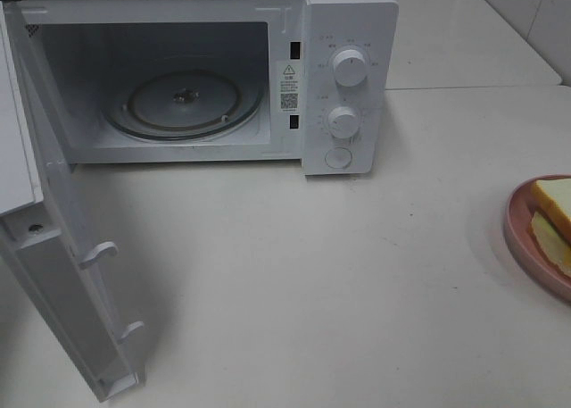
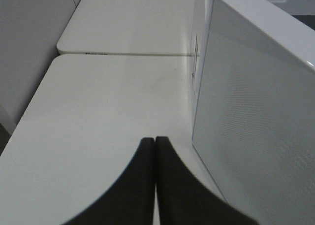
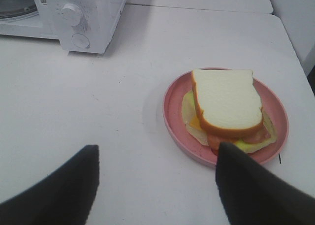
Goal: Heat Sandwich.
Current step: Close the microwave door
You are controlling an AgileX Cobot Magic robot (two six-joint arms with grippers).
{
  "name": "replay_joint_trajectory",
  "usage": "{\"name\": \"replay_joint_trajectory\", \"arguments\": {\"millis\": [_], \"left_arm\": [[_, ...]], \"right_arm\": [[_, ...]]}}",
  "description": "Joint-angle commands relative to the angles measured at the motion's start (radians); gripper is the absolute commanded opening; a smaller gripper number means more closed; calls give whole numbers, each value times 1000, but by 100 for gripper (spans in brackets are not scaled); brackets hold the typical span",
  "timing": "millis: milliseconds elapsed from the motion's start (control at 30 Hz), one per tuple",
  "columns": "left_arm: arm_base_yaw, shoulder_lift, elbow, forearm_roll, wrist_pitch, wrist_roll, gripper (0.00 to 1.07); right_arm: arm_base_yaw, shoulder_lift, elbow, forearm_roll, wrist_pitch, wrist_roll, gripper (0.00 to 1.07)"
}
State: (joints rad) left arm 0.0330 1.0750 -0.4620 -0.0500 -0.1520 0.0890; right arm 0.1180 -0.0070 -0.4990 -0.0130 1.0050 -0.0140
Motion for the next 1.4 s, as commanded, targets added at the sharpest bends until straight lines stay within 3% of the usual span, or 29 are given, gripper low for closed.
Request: {"name": "replay_joint_trajectory", "arguments": {"millis": [33,233,733,1033,1167,1233,1400], "left_arm": [[-62,32,58,19,-165,-6,0],[-154,84,121,24,-290,-10,0],[-357,241,121,41,-450,-4,0],[-464,348,59,-25,-469,97,0],[-515,403,2,-62,-454,164,0],[-554,442,-43,-89,-431,229,0],[-607,490,-107,-147,-395,290,0]], "right_arm": [[0,-24,1,-9,-8,4,66],[0,-24,1,-9,-8,4,66],[0,-24,1,-10,-8,4,66],[0,-24,1,-10,-8,4,66],[0,-24,1,-10,-8,4,66],[0,-24,1,-10,-8,4,66],[0,-24,1,-10,-8,4,66]]}}
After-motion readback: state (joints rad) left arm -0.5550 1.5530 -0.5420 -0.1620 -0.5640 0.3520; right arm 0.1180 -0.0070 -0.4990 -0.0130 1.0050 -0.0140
